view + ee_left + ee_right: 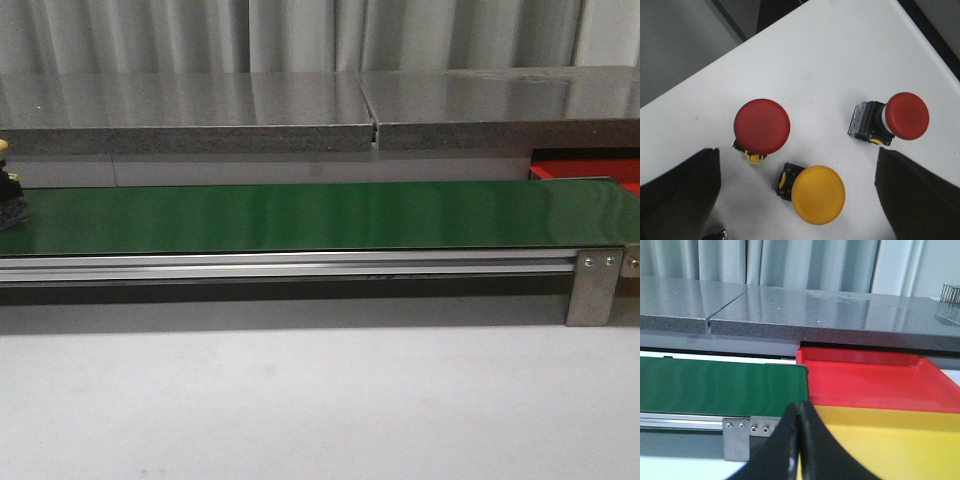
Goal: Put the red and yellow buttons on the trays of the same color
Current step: 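Lower the left gripper onto a red push-button and grasp it, then set the red button on the green belt and open the left gripper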
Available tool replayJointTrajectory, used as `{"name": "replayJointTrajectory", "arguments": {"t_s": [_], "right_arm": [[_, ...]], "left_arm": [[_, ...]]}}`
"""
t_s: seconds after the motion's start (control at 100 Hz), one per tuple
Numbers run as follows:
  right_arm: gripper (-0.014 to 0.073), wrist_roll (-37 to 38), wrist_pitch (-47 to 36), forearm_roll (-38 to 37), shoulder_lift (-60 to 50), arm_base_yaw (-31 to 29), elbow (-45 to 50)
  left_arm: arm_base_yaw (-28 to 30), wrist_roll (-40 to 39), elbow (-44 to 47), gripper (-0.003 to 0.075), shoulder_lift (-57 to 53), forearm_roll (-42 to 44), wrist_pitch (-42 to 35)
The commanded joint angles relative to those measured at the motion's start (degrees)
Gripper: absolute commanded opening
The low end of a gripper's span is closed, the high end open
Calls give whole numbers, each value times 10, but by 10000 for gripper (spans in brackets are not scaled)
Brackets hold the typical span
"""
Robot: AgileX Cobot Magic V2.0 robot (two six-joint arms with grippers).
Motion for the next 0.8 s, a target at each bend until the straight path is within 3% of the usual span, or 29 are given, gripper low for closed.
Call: {"name": "replayJointTrajectory", "arguments": {"t_s": [0.0, 0.5, 0.65, 0.79], "right_arm": [[-67, 0, -47, -5, -9, -3, -6], [-67, 0, -47, -5, -9, -3, -6], [-67, 0, -47, -5, -9, -3, -6], [-67, 0, -47, -5, -9, -3, -6]], "left_arm": [[1, -12, -31, 618, -17, -3, -19], [3, -45, -42, 614, 44, 13, -53], [3, -45, -42, 531, 49, 16, -66], [3, -45, -42, 400, 49, 16, -75]]}}
